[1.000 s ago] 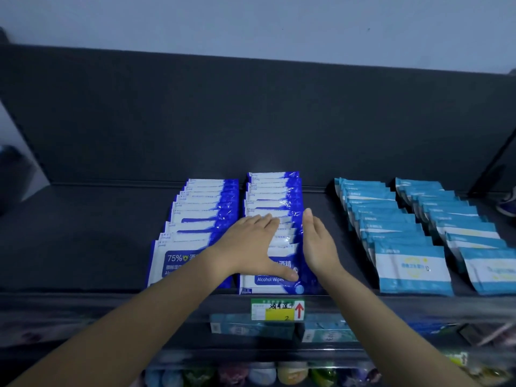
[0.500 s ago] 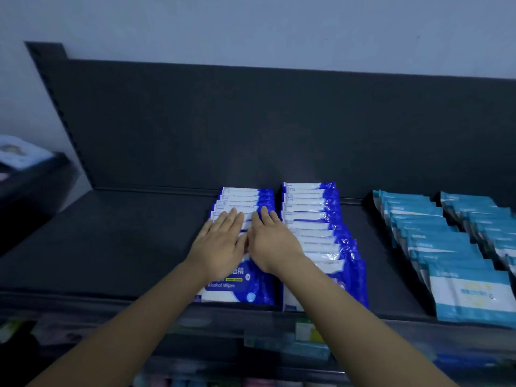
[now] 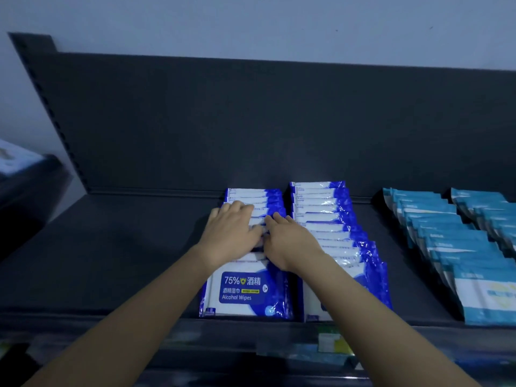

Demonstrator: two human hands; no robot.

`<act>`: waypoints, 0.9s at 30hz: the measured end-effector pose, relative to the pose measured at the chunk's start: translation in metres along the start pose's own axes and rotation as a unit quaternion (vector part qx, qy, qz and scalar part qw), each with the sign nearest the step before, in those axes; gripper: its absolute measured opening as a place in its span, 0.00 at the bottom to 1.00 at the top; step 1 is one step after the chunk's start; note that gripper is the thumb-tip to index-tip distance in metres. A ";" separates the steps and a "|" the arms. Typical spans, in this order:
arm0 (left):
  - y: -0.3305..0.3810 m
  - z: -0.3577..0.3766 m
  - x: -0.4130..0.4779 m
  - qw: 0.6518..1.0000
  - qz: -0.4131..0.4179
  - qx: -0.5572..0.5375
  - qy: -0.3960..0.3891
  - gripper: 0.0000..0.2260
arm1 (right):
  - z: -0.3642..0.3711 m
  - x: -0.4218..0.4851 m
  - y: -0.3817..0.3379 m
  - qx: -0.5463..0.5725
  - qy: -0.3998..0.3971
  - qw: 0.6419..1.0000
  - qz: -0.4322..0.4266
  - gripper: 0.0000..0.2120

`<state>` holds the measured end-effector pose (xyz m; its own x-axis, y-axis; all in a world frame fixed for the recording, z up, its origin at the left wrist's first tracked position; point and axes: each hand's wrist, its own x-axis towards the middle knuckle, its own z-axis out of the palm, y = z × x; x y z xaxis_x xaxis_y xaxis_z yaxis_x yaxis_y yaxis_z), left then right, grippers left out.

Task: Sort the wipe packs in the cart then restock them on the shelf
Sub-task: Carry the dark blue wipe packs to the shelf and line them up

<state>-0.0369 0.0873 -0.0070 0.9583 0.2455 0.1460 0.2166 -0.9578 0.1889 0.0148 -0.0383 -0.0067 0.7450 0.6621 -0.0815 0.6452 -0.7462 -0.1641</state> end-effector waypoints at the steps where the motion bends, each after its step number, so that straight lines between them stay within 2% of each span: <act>1: -0.004 -0.001 0.011 1.000 -0.005 -0.010 0.009 0.22 | -0.005 0.005 0.001 0.011 0.019 1.000 0.003 0.22; 4: -0.015 0.000 0.044 0.997 -0.057 -0.041 -0.017 0.28 | -0.012 0.030 0.008 0.031 0.031 0.999 0.020 0.19; 6: -0.020 -0.001 0.064 0.966 -0.176 -0.187 -0.043 0.32 | -0.016 0.048 0.012 0.052 0.014 0.997 0.046 0.19; 7: -0.023 -0.002 0.074 0.934 -0.230 -0.270 -0.048 0.29 | -0.018 0.056 0.012 0.070 0.009 0.995 0.067 0.18; 8: -0.027 -0.001 0.082 0.902 -0.259 -0.343 -0.050 0.22 | -0.020 0.063 0.012 0.107 0.014 0.990 0.089 0.18; 9: -0.031 0.001 0.090 0.886 -0.265 -0.378 -0.043 0.13 | -0.024 0.069 0.010 0.145 0.020 0.982 0.116 0.17; 10: -0.035 0.002 0.096 0.878 -0.267 -0.396 -0.035 0.09 | -0.026 0.075 0.007 0.171 0.011 0.977 0.127 0.17; 13: -0.047 0.005 0.110 0.835 -0.291 -0.467 -0.032 0.07 | -0.021 0.101 0.003 0.245 -0.015 0.957 0.154 0.18; 15: -0.055 0.009 0.118 0.807 -0.311 -0.501 -0.045 0.11 | -0.016 0.115 0.003 0.309 -0.013 0.929 0.201 0.25; 17: -0.060 0.014 0.121 0.802 -0.302 -0.513 -0.055 0.07 | -0.016 0.125 0.002 0.360 -0.015 0.905 0.227 0.30; 22: -0.060 0.022 0.118 0.779 -0.261 -0.570 -0.010 0.06 | -0.017 0.130 0.008 0.445 0.022 0.860 0.248 0.22; 24: -0.060 0.023 0.117 0.791 -0.250 -0.558 0.000 0.07 | -0.015 0.131 0.006 0.440 0.018 0.864 0.244 0.20; 27: -0.058 0.025 0.118 0.821 -0.246 -0.515 0.011 0.06 | -0.016 0.131 0.002 0.390 0.009 0.891 0.231 0.18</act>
<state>0.0687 0.1680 -0.0249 0.7961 0.5785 -0.1774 0.2923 -0.1110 0.9498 0.1162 0.0454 -0.0022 0.9075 0.2898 -0.3041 -0.0411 -0.6592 -0.7509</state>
